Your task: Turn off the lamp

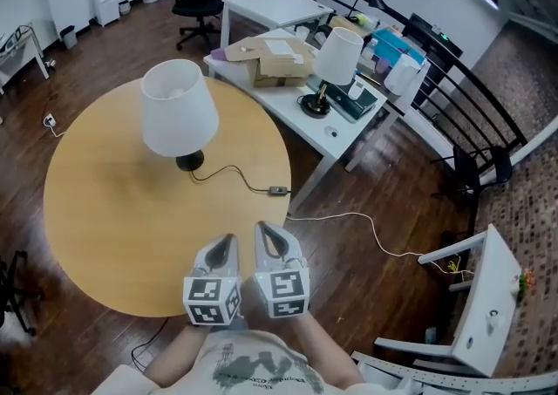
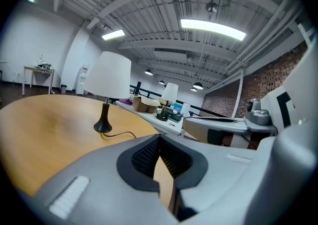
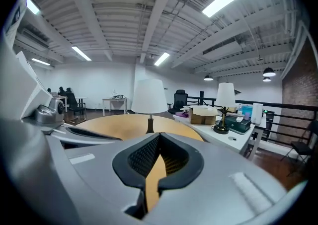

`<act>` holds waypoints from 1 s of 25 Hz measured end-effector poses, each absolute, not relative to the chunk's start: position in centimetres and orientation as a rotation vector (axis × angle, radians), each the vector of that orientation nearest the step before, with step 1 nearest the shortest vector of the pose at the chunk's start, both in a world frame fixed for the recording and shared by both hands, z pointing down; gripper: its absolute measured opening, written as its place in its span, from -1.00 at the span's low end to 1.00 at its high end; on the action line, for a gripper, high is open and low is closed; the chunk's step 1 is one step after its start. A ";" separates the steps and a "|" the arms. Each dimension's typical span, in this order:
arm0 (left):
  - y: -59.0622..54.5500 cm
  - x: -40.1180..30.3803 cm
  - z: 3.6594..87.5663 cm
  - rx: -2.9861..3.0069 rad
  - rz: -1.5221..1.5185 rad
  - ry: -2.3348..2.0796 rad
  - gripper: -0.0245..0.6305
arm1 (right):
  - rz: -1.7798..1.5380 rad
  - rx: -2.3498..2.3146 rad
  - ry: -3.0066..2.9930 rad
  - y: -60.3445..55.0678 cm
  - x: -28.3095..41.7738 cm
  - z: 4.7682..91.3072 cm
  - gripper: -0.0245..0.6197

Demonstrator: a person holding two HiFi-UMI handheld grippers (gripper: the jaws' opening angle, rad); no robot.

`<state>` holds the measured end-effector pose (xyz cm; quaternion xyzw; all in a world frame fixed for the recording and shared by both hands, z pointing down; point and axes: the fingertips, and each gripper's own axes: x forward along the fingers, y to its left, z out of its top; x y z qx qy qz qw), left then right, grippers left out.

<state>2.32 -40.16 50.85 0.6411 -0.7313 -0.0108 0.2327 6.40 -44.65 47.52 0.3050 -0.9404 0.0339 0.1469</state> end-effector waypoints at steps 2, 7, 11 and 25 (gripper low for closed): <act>-39.3 3.2 50.1 1.774 -0.024 -2.035 -0.94 | 0.098 0.867 -2.738 -43.5 7.0 46.7 -0.92; -36.7 4.9 48.2 1.792 -0.013 -2.109 -0.94 | 0.093 0.838 -2.805 -40.3 8.7 45.3 -0.92; -34.5 6.1 47.2 1.780 -0.012 -2.146 -0.94 | 0.107 0.829 -2.834 -38.1 10.3 44.6 -0.92; -28.4 9.9 44.6 1.773 -0.022 -2.220 -0.94 | 0.083 0.805 -2.920 -32.1 14.5 42.2 -0.92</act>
